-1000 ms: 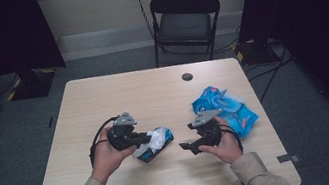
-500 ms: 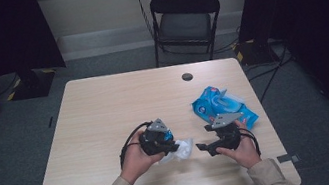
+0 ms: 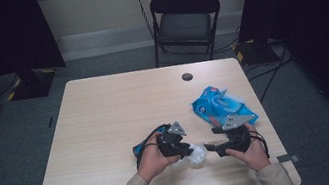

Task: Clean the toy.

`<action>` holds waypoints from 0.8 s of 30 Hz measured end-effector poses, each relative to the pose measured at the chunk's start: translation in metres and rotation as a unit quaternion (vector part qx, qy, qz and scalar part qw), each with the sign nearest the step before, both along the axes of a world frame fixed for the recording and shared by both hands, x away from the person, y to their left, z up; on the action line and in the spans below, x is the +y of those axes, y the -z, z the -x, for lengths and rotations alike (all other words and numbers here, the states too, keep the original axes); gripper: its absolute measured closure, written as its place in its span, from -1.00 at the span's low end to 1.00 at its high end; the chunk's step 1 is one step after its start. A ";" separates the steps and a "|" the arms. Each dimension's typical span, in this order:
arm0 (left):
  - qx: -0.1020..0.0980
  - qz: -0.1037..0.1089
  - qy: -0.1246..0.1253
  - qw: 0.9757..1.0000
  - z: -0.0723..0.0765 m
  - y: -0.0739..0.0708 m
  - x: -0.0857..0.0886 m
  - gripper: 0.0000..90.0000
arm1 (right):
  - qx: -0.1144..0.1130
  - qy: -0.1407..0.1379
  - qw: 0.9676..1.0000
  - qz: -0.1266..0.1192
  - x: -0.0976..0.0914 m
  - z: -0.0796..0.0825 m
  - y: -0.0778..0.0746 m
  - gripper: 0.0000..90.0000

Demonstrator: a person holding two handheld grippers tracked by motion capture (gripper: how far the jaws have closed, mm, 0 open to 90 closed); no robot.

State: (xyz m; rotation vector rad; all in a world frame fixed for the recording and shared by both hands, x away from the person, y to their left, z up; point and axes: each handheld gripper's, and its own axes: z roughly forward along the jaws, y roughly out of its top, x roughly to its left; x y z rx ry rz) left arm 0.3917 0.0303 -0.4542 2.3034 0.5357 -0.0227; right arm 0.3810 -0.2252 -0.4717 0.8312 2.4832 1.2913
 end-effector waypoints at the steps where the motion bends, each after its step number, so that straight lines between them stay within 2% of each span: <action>1: -0.002 -0.003 -0.001 1.000 0.000 -0.001 0.001 0.56 | 0.001 -0.001 1.000 0.001 0.001 0.000 0.000 -0.39; 2: -0.002 0.001 -0.004 1.000 0.001 -0.001 0.003 0.53 | 0.003 -0.003 1.000 0.000 0.002 0.000 0.000 -0.39; 4: -0.005 -0.009 -0.004 1.000 0.002 -0.004 0.007 0.54 | 0.006 -0.008 1.000 -0.001 0.005 0.001 0.000 -0.39; 8: -0.005 -0.007 -0.014 1.000 0.003 -0.008 0.018 0.45 | 0.007 -0.026 1.000 -0.003 0.012 0.003 -0.002 -0.37; 11: -0.008 -0.013 -0.017 1.000 0.006 -0.008 0.026 0.49 | 0.017 -0.036 0.999 -0.004 0.019 0.005 0.000 -0.30; 15: -0.007 -0.020 -0.021 1.000 0.011 -0.004 0.033 0.54 | 0.032 -0.054 0.998 0.000 0.029 0.005 0.005 -0.17; 18: -0.012 -0.043 -0.017 0.999 0.014 0.000 0.035 0.57 | 0.041 -0.060 0.997 0.005 0.032 0.005 0.009 -0.04; 20: -0.012 -0.050 -0.015 0.999 0.015 0.003 0.034 0.56 | 0.046 -0.063 0.997 0.010 0.033 0.005 0.011 0.00; 24: -0.012 -0.058 -0.016 0.998 0.015 0.009 0.035 0.57 | 0.052 -0.067 0.996 0.015 0.032 0.005 0.012 0.26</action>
